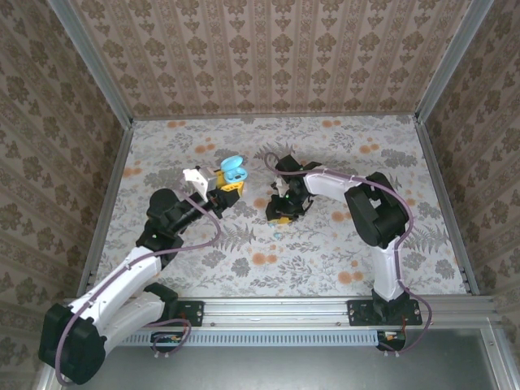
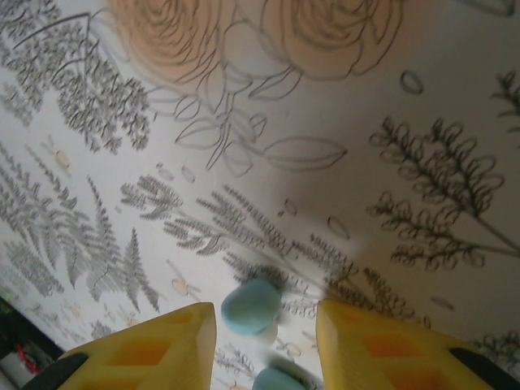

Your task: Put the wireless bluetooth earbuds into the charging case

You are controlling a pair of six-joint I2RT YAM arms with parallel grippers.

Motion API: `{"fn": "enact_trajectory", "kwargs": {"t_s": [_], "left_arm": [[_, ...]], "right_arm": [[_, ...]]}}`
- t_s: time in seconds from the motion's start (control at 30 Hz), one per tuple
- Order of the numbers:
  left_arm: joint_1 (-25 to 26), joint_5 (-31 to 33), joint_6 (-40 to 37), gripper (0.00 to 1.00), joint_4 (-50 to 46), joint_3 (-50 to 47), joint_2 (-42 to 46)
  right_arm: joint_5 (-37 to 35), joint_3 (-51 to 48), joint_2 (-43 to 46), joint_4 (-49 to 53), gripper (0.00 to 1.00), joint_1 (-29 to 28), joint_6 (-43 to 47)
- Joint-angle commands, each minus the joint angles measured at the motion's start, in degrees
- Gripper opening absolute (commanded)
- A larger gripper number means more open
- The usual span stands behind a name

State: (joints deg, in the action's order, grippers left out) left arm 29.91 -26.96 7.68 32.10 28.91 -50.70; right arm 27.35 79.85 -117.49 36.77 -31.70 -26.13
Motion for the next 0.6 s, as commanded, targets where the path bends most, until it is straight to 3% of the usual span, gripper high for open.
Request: {"fn": "enact_trajectory", "kwargs": {"t_s": [0.0,0.57], "left_arm": [[-0.5,0.2,-1.0,0.26,0.7,-0.4,1.4],[-1.3,-0.1,-0.6,0.26,0.9,-0.9,1.6]], "right_arm": [[-1.5,1.7,-1.8,0.4,0.37,-0.7,-3.0],[-6.8,5.8,-4.0,3.6,0.33,-4.4,-2.6]]}}
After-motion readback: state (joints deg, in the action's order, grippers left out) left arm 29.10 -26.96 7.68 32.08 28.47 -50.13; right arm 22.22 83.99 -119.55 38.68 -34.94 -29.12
